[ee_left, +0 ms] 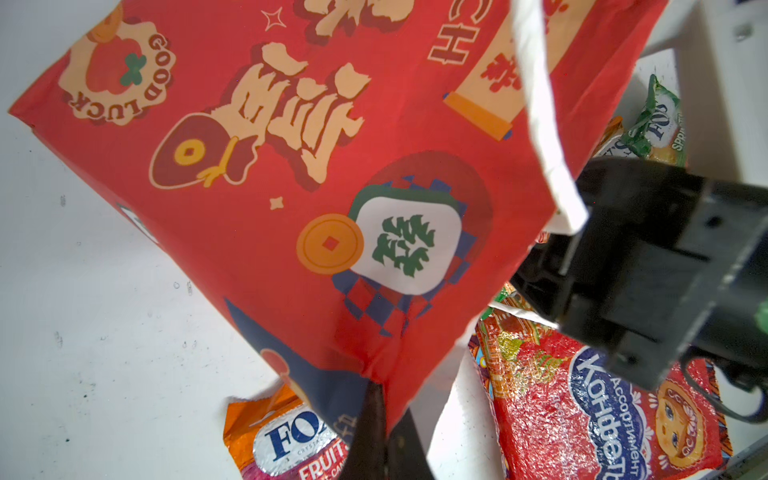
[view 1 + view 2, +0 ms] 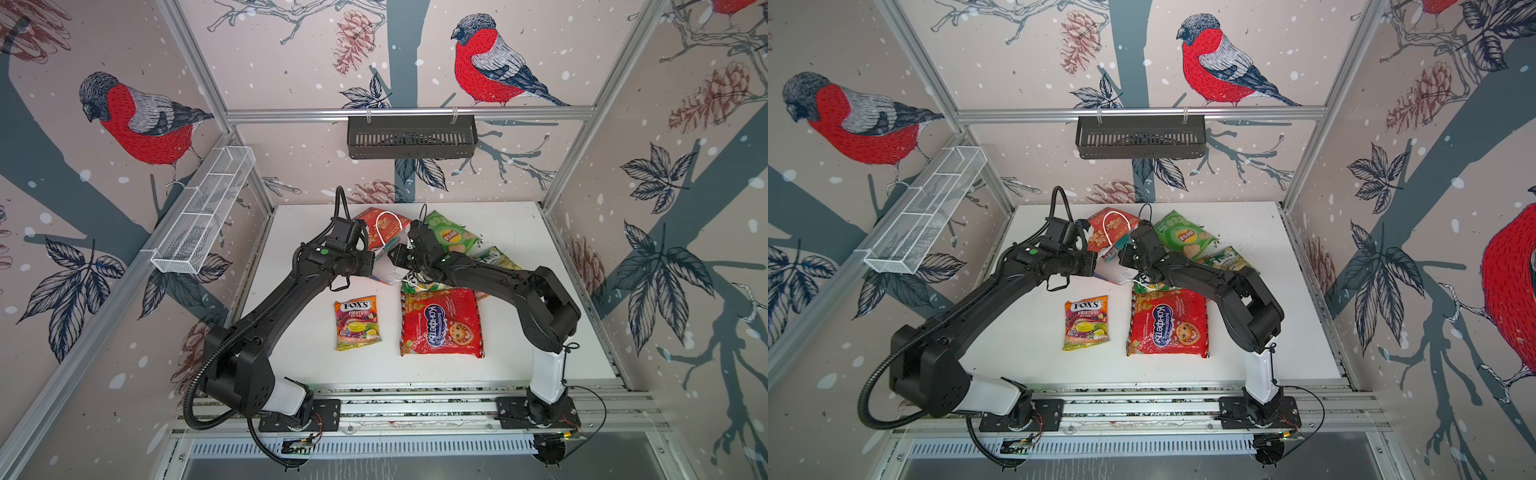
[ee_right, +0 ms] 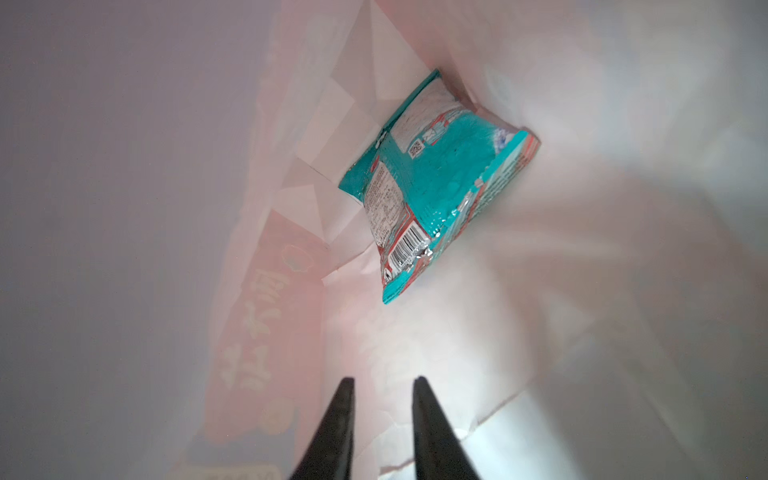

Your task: Take the snacks out of the paper bag

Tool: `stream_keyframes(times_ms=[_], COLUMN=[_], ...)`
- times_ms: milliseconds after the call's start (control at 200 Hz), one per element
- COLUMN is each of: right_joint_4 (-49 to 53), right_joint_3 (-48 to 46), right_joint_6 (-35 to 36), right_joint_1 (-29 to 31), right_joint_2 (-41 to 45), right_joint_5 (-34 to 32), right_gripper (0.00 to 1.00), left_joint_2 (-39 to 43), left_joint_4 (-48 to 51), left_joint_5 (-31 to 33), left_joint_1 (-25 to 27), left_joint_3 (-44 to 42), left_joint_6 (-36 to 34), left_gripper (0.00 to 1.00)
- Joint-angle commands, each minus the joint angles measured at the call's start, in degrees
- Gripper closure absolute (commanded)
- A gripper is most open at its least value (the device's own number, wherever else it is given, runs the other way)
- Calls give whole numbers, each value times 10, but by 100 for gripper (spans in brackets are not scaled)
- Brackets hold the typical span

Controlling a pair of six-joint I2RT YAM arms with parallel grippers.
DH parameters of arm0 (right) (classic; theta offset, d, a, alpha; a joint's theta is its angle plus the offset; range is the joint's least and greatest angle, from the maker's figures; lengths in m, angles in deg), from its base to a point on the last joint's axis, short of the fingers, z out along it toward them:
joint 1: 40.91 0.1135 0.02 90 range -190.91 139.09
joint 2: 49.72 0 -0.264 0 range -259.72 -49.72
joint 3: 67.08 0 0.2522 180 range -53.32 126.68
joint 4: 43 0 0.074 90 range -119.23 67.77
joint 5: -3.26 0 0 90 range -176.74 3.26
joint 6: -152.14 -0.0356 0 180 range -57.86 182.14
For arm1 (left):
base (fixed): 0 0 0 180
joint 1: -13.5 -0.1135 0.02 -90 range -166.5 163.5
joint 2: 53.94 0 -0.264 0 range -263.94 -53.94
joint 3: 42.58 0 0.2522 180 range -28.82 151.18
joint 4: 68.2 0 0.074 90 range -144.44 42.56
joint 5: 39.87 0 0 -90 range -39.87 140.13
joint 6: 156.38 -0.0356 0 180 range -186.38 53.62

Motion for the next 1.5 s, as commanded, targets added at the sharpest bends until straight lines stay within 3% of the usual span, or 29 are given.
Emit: stream_keyframes(times_ms=[0,95,290,515,655,1036,1236,1496], right_joint_4=[-65,-67,66,100,96,60,42,32], right_joint_3=[-44,-84,-80,-85,-54,14,16,49], right_joint_6=[16,58,200,340,346,377,375,384], right_joint_1=[-9,-30,-57,-58,-68,-73,-80,-92], right_joint_2=[52,112,189,199,158,84,72,33], right_joint_5=[1,-3,-22,-77,-125,-54,-73,-23], right_gripper=[65,61,62,51,49,49,49,52], left_joint_2=[8,9,13,23,31,36,36,34], left_joint_4=[3,15,26,30,29,31,32,36], left_joint_5=[18,29,40,26,15,-1,-9,-18], left_joint_1=[0,-2,-5,-15,-21,-26,-28,-31], left_joint_3=[3,11,20,23,18,14,14,17], left_joint_6=[-4,-12,-31,-51,-64,-68,-71,-78], left_gripper=[100,100,100,100,100,100,100,100])
